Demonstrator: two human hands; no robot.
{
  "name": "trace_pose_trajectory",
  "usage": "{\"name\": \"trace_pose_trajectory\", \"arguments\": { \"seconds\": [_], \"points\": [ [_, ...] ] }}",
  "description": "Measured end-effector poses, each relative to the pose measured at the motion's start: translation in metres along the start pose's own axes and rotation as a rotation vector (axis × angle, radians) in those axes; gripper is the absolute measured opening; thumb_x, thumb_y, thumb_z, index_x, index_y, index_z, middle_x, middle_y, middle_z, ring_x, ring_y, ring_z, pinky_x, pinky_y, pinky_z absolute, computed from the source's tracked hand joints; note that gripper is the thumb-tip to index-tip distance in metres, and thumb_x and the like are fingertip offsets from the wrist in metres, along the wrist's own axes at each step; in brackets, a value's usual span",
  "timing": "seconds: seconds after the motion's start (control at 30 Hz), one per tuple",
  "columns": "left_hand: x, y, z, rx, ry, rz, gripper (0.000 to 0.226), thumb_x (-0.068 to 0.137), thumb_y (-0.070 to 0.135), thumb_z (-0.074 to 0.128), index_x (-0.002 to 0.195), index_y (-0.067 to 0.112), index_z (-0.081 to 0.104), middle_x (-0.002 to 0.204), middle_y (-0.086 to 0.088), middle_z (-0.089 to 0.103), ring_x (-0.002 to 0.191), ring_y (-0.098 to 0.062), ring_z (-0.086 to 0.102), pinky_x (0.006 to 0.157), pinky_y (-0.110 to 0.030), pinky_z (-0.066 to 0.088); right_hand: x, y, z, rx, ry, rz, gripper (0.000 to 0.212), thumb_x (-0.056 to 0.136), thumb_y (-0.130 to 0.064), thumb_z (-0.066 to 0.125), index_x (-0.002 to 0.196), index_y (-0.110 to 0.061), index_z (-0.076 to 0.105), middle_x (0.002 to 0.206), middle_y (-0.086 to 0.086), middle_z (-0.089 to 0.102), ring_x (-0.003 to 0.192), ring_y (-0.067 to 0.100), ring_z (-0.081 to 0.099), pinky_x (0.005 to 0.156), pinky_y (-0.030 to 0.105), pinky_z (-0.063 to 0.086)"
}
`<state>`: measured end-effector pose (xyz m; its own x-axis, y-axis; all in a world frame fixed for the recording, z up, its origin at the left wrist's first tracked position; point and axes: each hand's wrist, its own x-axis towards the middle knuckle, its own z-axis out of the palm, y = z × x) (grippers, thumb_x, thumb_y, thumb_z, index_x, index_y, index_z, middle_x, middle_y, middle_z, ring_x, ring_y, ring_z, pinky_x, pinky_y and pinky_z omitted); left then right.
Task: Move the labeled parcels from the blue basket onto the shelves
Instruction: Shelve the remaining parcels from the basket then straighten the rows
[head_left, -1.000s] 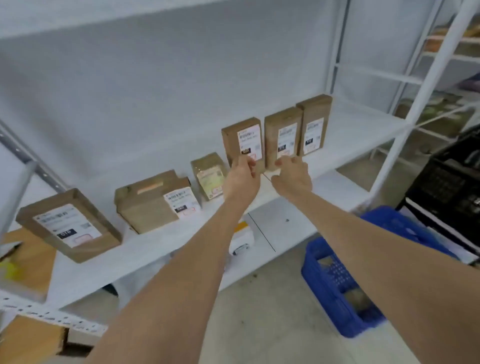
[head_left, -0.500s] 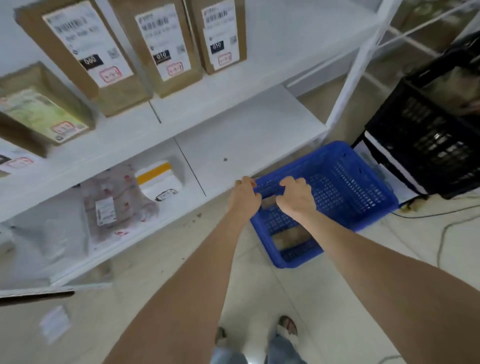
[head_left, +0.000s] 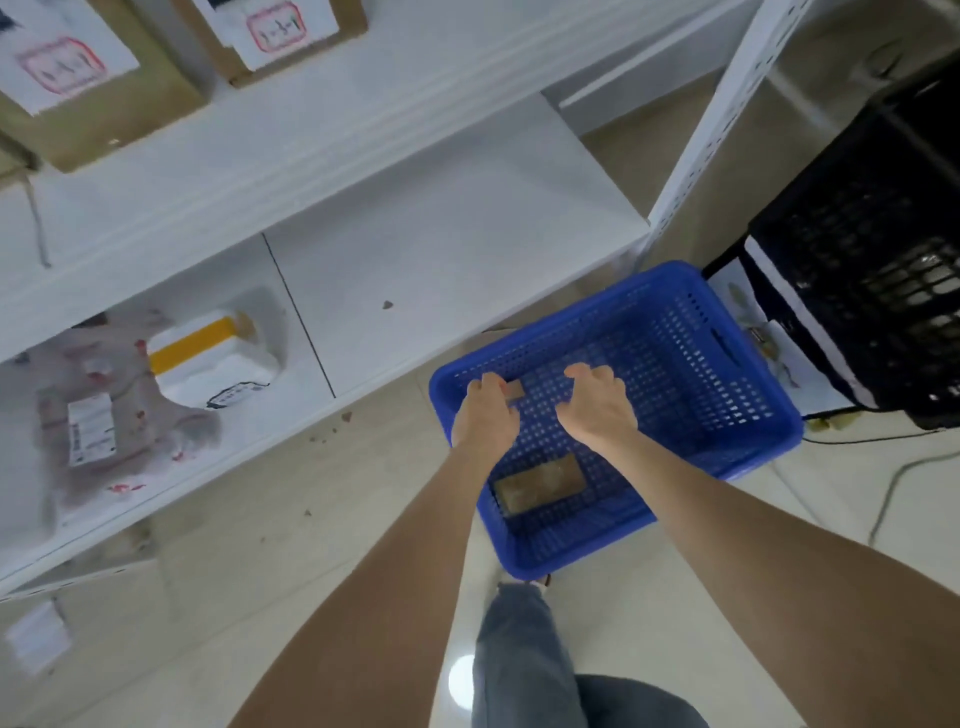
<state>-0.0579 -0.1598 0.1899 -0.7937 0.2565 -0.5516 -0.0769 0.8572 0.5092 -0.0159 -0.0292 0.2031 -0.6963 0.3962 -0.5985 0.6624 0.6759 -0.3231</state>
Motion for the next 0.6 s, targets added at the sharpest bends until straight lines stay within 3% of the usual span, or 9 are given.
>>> {"name": "trace_pose_trajectory", "arguments": {
  "seconds": [0.1, 0.33, 0.47, 0.6],
  "points": [
    [0.024, 0.008, 0.03, -0.025, -0.008, -0.066, 0.028, 0.093, 0.012, 0.046, 0.12, 0.005, 0.045, 0.121, -0.014, 0.049, 0.097, -0.033, 0.058, 0.067, -0.039, 0.044, 0.038, 0.022, 0.003, -0.024, -0.063, -0.015, 0.056, 0.094, -0.023, 0.053, 0.145, -0.02, 0.029, 0.147, 0.011, 0.029, 0.134, 0.031, 0.029, 0.096, 0.042, 0.045],
    [0.072, 0.002, 0.124, -0.334, 0.024, -0.379, 0.031, 0.095, 0.014, 0.049, 0.125, 0.01, 0.045, 0.124, -0.012, 0.052, 0.096, -0.025, 0.056, 0.066, -0.029, 0.042, 0.127, 0.084, 0.04, -0.118, -0.237, -0.1, 0.053, 0.095, -0.019, 0.052, 0.143, -0.017, 0.03, 0.147, 0.012, 0.027, 0.133, 0.032, 0.03, 0.095, 0.041, 0.043],
    [0.095, -0.018, 0.205, -0.456, 0.042, -0.648, 0.036, 0.093, 0.015, 0.051, 0.128, 0.006, 0.046, 0.124, -0.012, 0.055, 0.106, -0.03, 0.056, 0.079, -0.033, 0.044, 0.174, 0.133, 0.086, -0.203, -0.375, -0.161, 0.055, 0.095, -0.021, 0.053, 0.144, -0.018, 0.03, 0.146, 0.011, 0.027, 0.118, 0.032, 0.047, 0.09, 0.043, 0.05],
    [0.114, -0.046, 0.281, -0.51, 0.045, -0.823, 0.036, 0.094, 0.016, 0.049, 0.126, 0.0, 0.054, 0.126, -0.018, 0.058, 0.114, -0.033, 0.056, 0.09, -0.035, 0.046, 0.217, 0.176, 0.144, -0.208, -0.497, -0.183, 0.061, 0.096, -0.02, 0.051, 0.149, -0.024, 0.022, 0.154, 0.005, 0.017, 0.121, 0.031, 0.048, 0.084, 0.036, 0.049]
  ]
}}
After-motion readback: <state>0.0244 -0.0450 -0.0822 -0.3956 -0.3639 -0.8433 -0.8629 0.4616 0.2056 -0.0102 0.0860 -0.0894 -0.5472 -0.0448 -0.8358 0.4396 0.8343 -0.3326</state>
